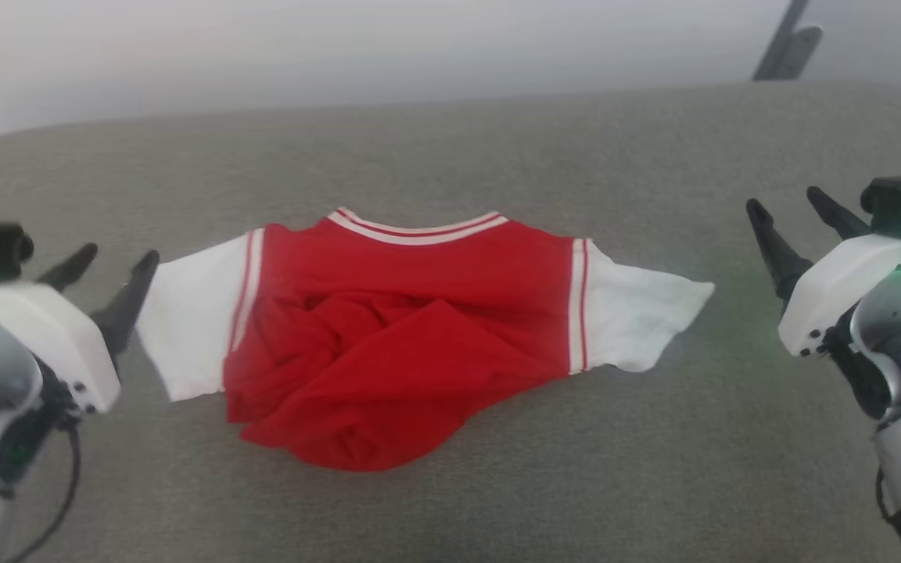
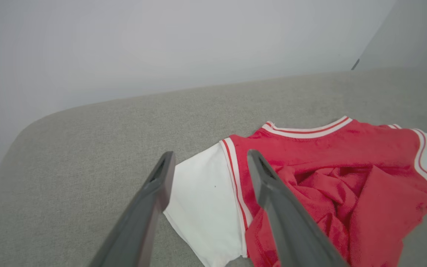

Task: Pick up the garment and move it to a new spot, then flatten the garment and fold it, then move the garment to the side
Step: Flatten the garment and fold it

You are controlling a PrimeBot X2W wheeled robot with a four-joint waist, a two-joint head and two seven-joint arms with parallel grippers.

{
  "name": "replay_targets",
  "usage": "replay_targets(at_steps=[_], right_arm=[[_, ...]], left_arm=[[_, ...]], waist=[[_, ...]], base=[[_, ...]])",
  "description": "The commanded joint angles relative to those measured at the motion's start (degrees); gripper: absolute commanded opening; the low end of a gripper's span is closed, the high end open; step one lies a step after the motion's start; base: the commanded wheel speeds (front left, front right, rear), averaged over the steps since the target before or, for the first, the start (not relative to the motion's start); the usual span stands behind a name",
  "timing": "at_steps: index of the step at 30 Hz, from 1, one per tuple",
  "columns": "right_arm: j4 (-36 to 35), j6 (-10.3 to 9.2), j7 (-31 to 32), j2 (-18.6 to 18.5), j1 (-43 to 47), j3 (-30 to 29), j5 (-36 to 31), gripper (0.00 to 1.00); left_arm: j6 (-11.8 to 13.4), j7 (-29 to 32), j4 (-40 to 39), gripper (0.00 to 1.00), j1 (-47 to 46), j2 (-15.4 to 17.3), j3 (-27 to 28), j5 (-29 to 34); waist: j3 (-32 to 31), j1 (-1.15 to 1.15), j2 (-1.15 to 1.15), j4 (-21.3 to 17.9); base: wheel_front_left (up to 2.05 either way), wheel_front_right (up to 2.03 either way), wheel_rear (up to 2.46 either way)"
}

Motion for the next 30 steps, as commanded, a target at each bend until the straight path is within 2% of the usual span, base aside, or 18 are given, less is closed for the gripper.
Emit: replay_targets(at_steps=[1,9,16,19,24,30], right_arm=[[-2.07,0.01,-1.04,1.11,1.55,-1.06,-1.71,1.00],[-12.54,0.02,-4.87,7.66,5.27,-7.01,-6.82,1.00],[-18.97,0.01,-3.04,11.35,8.03,-9.01,-8.96,1.00],[-21.18,0.02,-1.19,12.05,8.98,-9.11,-9.17,1.00],[-24.04,0.02,2.49,11.84,10.14,-8.34,-8.45,1.00],[-26.18,0.02,8.73,10.77,10.94,-7.50,-6.41,1.00]], left_arm=[[0.20,2.49,1.16,1.00,-2.50,0.82,-0.38,-0.34],[0.18,13.07,9.83,1.00,-10.96,4.05,-2.34,-1.40],[0.09,19.35,19.90,1.00,-15.93,5.94,-3.99,-1.29],[0.51,21.48,24.30,1.00,-18.12,6.31,-4.30,-1.46],[-0.42,21.86,30.56,1.00,-21.04,6.01,-5.60,-1.12],[-0.70,25.91,38.69,1.00,-23.30,3.81,-7.15,-2.54]], waist=[[1.80,0.00,0.00,-2.13],[7.07,0.00,0.00,-5.74],[11.46,0.00,0.00,-7.48],[13.12,0.00,0.00,-7.83],[15.12,0.00,0.00,-7.89],[16.13,0.00,0.00,-7.45]], base=[[0.00,0.00,0.00],[0.00,0.00,0.00],[0.00,0.00,0.00],[0.00,0.00,0.00],[0.00,0.00,0.00],[0.00,0.00,0.00]])
